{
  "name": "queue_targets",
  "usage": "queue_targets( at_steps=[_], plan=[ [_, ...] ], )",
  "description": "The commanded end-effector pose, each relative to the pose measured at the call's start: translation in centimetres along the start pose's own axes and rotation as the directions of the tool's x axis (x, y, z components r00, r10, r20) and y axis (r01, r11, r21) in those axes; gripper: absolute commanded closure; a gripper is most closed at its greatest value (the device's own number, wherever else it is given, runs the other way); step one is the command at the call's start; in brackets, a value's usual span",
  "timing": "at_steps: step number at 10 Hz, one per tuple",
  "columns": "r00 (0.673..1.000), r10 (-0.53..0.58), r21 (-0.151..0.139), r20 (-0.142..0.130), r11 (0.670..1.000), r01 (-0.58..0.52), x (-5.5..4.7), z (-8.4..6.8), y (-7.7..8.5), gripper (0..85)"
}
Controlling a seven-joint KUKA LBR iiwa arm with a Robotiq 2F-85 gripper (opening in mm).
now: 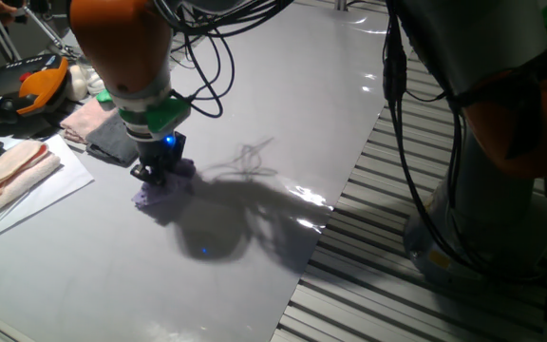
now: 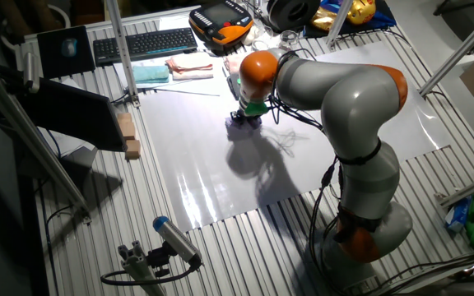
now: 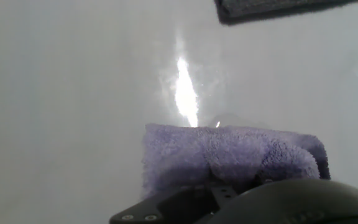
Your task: Clean the table with a cloth
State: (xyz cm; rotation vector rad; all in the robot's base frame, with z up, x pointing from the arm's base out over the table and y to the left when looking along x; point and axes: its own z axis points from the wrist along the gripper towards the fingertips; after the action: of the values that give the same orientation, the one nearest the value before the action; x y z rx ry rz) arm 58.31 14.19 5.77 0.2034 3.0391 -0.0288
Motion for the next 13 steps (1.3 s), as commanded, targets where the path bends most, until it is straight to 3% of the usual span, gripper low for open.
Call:
queue_targets(
  at_steps=[1, 4, 8, 13],
  plan=[
    [1.000, 0.002, 0.010, -0.005, 1.000, -0.002, 0.1, 0.2, 0.0, 85.0],
    [1.000, -0.002, 0.002, -0.014, 1.000, 0.002, 0.8, 0.6, -0.5, 85.0],
    [1.000, 0.015, 0.006, -0.004, 1.000, -0.014, 1.7, 1.6, -0.1, 85.0],
    [1.000, 0.026, -0.004, 0.010, 1.000, -0.026, 1.2, 1.8, -0.2, 85.0]
  ],
)
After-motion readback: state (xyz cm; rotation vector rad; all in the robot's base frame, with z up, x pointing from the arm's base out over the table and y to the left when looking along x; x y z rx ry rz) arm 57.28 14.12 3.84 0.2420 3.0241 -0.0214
